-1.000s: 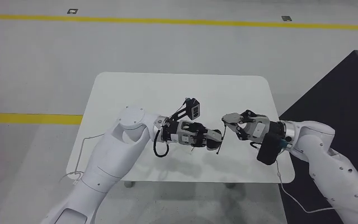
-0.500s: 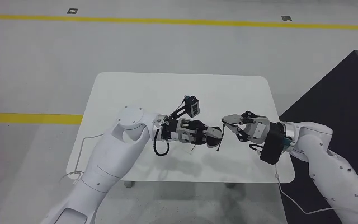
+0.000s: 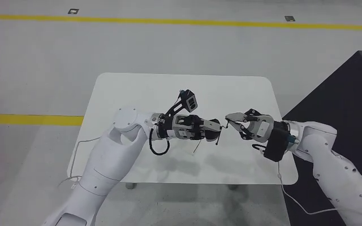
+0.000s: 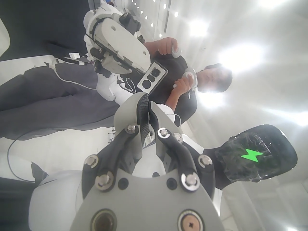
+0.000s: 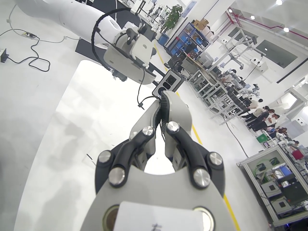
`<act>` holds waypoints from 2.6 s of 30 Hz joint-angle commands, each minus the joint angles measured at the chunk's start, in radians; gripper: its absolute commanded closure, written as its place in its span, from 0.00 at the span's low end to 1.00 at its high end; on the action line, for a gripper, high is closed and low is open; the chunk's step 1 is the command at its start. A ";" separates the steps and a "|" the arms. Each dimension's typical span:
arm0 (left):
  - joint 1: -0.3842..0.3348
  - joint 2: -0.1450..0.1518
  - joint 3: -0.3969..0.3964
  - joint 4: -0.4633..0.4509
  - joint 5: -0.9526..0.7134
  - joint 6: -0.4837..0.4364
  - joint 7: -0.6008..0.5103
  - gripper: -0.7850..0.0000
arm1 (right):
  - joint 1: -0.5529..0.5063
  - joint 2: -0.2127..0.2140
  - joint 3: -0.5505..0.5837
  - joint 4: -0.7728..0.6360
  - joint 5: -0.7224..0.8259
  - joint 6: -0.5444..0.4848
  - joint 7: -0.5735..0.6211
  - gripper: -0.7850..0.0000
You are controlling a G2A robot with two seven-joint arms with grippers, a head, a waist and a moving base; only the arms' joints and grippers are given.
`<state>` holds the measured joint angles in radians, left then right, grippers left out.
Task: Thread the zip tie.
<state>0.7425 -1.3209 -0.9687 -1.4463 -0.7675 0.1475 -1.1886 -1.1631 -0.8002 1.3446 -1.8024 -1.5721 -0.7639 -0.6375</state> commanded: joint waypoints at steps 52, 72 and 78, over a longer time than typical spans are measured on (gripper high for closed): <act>-0.001 0.004 0.013 -0.005 0.034 0.014 -0.039 1.00 | -0.004 -0.036 -0.007 0.001 0.280 -0.007 0.196 1.00; -0.011 0.002 0.016 0.002 0.034 0.011 -0.018 1.00 | -0.001 -0.050 -0.016 -0.005 0.270 -0.029 0.213 1.00; -0.003 0.003 0.010 0.001 0.026 0.010 -0.011 0.00 | -0.008 -0.053 -0.012 0.002 0.259 -0.036 0.217 1.00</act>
<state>0.7375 -1.3183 -0.9567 -1.4447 -0.7390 0.1591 -1.2001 -1.1700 -0.8526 1.3318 -1.8022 -1.3113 -0.7979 -0.4214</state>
